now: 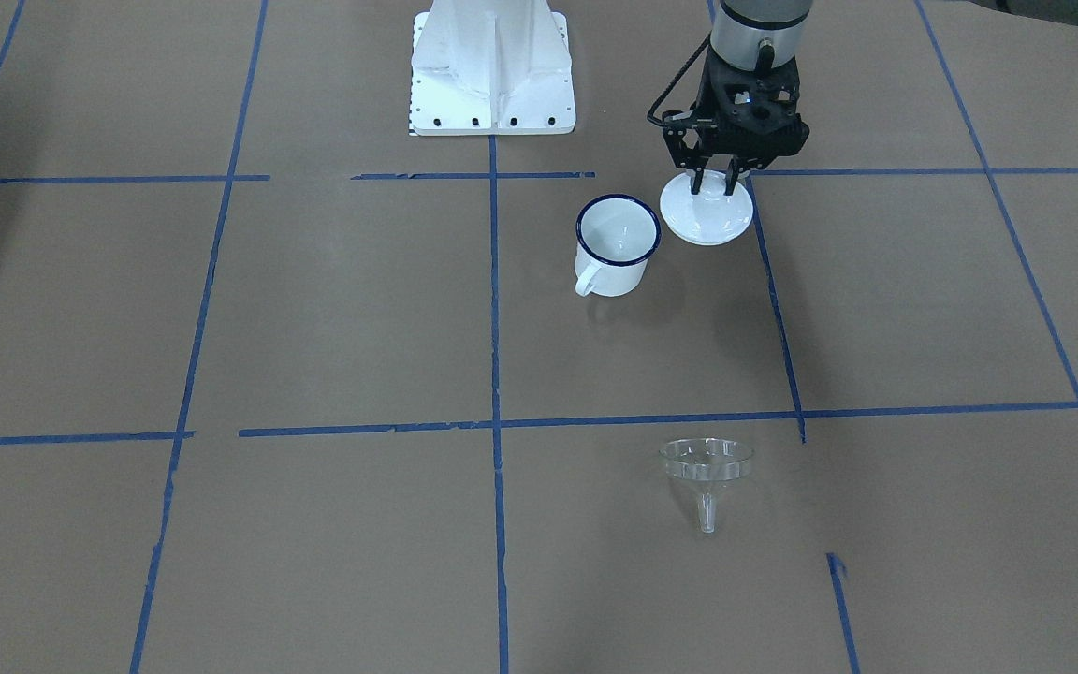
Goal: Place funnel on cup
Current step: 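Lift the lid off the mug and carry it beside the mug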
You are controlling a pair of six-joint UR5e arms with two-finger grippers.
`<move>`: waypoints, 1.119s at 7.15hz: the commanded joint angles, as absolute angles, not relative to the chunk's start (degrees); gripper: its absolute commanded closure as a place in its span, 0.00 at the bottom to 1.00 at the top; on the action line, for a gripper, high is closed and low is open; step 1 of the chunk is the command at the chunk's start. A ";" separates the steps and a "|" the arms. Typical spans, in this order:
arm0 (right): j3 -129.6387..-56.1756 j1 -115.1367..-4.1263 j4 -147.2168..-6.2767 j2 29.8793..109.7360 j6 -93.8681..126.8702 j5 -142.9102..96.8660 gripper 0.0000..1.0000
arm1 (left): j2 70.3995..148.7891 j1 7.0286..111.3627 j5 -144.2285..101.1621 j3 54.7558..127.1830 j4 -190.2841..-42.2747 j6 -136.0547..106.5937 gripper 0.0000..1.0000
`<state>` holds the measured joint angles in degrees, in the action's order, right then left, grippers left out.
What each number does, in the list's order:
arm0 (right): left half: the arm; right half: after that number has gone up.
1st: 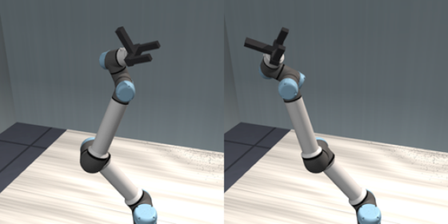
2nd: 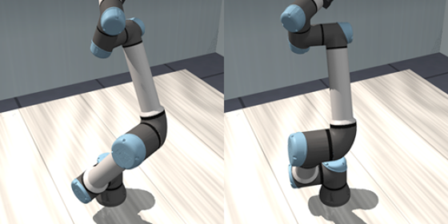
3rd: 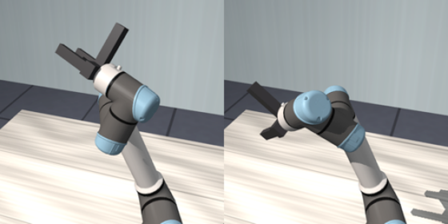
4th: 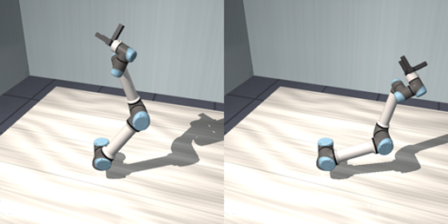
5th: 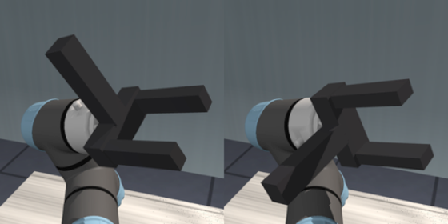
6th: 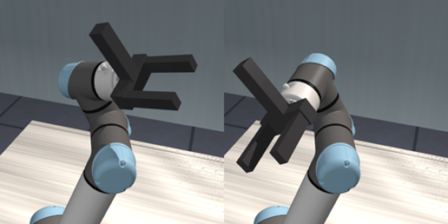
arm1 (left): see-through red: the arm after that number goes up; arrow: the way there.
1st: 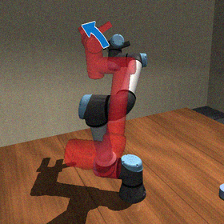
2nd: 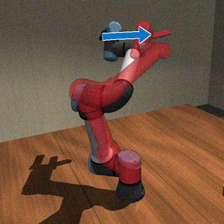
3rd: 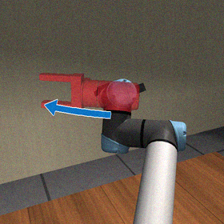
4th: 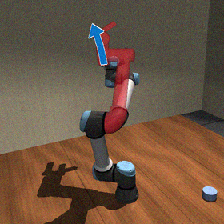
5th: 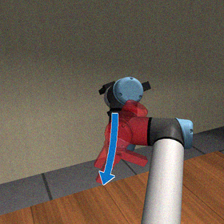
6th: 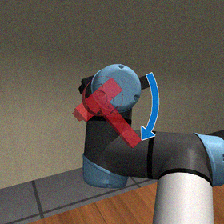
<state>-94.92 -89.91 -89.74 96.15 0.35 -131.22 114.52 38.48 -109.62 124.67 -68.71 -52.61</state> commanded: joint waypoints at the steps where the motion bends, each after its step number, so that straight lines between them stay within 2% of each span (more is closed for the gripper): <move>1: -94.92 -89.91 -89.74 96.15 0.35 -131.22 0.00 | 107.35 38.85 -109.60 119.14 -82.87 -52.45 1.00; 3: -94.92 -89.91 -89.74 96.15 0.35 -131.22 0.00 | 105.91 38.67 -109.69 110.77 -95.14 -56.41 1.00; 6: -94.83 -89.91 -89.74 96.15 0.35 -131.22 0.00 | 105.91 38.23 -109.69 105.74 -98.77 -56.25 1.00; 7: -94.92 -89.91 -89.74 96.15 0.35 -131.22 0.00 | 106.00 38.23 -109.69 104.86 -99.14 -56.08 0.65; 8: -94.83 -89.91 -89.74 96.15 0.35 -131.22 0.00 | 106.08 38.23 -109.69 104.85 -99.14 -55.99 0.01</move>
